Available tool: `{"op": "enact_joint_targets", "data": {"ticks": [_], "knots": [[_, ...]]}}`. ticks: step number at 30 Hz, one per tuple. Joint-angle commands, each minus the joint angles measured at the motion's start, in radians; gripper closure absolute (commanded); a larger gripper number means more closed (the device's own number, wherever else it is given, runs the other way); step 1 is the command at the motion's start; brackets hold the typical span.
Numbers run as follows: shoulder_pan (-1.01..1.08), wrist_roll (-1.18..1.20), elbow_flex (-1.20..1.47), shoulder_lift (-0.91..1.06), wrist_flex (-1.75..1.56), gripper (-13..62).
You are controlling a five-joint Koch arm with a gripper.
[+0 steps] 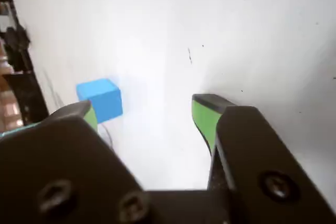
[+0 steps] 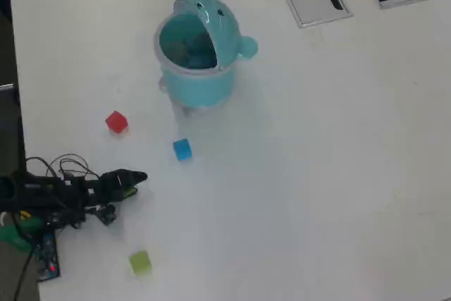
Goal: Grasp RGB lego blocks and put them in the bin one by one.
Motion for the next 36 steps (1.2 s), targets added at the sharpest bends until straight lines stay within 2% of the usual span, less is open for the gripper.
{"op": "enact_joint_targets", "data": {"ticks": [1,7,19,24,36], "knots": [[0.011,-0.04,0.072,0.055,-0.132,16.3],[0.012,-0.08,0.072,0.055,-0.453,16.3],[-0.017,-0.224,0.074,0.06,-0.785,16.8],[-0.055,-0.334,0.074,0.06,-0.919,18.8],[-0.19,-0.683,0.061,0.066,-1.04,17.7]]}}
